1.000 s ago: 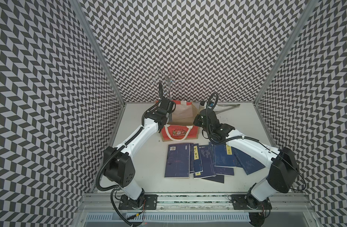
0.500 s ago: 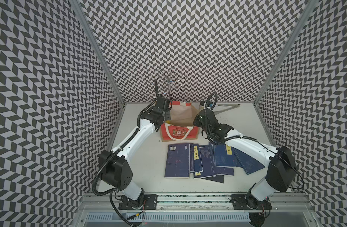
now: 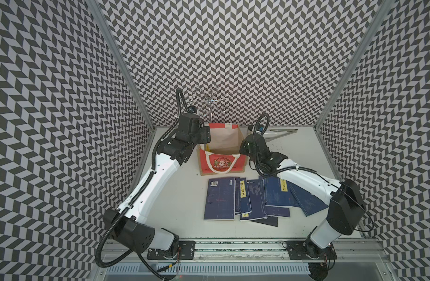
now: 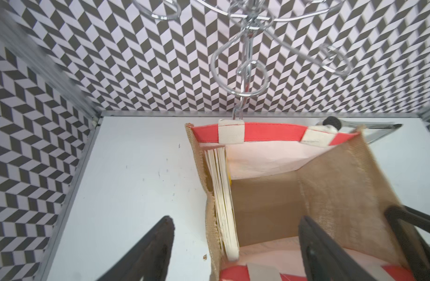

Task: Put the books into the canvas bag
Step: Place the book in the canvas bag, then pick up the book from the book.

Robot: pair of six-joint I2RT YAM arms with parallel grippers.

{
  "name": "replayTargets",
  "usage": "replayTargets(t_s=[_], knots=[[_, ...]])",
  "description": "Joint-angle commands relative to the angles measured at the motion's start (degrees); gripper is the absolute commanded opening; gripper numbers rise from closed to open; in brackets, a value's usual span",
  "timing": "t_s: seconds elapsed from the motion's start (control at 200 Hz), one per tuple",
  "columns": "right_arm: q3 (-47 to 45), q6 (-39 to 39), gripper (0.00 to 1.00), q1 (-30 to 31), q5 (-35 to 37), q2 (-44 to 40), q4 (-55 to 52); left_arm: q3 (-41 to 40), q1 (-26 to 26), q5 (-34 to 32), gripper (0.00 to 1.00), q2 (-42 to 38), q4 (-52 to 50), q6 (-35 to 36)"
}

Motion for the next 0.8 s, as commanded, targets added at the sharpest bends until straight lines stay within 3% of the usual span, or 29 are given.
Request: replayTargets(t_s=[0.0,0.22,0.426,0.561,0.796], knots=[[1.9,-1.1,0.42,-0.2,1.3,0.6,3.4,-4.0,0.2,4.3,0.83,-3.3,-1.2,1.1],[1.7,-7.6,0.69,-0.7,-1.2,-1.3,7.0,-19.5,0.0,15.0,0.93,-12.3,5.3,-4.9],[-8.3,-19.2,1.0,-0.6,-9.4,-12.1,10.2,-36.6,-1.8,20.5,0.95,-20.8,15.2,-13.7],[-19.6,-22.2,0.99,1.2,-16.1,-21.8,7.8,-47.2,-3.0,24.8,0.96,-26.3,23.3,-18.8],[-39.2,-18.9,0.99,6.0,-26.7,-35.1,11.3,-61.6,-7.4,24.9,0.99,-31.7,31.3,-26.1]])
